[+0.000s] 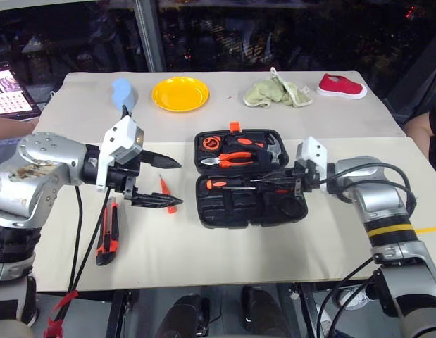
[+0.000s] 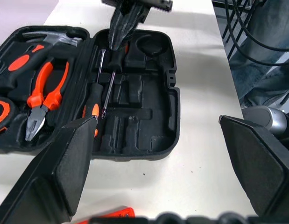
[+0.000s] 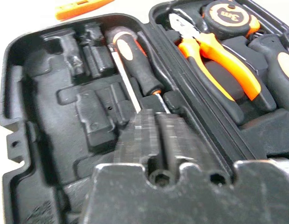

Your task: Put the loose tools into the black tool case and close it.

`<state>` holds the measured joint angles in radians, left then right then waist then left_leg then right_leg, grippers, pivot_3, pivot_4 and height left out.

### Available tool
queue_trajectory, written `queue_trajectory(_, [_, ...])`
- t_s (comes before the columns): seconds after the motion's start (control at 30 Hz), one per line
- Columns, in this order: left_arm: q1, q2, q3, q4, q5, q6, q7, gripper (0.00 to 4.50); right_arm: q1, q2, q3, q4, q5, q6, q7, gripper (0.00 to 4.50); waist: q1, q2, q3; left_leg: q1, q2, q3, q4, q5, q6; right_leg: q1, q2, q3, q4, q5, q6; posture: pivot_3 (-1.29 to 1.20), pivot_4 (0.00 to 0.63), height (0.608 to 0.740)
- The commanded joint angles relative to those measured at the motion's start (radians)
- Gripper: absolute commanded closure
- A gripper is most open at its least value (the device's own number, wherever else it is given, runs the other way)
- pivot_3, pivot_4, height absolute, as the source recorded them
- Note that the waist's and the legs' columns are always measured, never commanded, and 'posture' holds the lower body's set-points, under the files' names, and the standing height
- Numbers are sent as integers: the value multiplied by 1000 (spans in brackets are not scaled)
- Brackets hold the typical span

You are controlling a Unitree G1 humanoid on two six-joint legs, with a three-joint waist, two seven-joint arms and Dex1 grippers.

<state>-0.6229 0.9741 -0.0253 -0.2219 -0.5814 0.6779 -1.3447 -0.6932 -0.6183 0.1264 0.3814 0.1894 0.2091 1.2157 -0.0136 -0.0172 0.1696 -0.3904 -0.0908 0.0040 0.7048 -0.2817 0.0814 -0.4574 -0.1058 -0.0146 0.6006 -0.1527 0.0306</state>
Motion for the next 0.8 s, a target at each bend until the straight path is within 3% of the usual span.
queue_trajectory(0.03, [-6,7,12,-12,5,-19,-1,0,-8,17,7,1,-16,-20,-16,4469,0,0,0,0,0,0,0,0,0,0,0,0,0,0,0,0,150,740])
queue_trajectory(0.53, [0,7,16,-12,16,-25,-1,0,2,48,97,105,-131,-62,-40,4469,-1,0,0,4,0,0,0,0,-1,3,0,1,3,0,0,0,150,740])
queue_trajectory(0.8, [0,-6,0,-7,31,-40,-8,0,5,54,142,133,-199,-78,-71,4469,-1,-2,-2,23,1,0,-1,-2,-5,20,0,0,2,-2,-1,0,150,740])
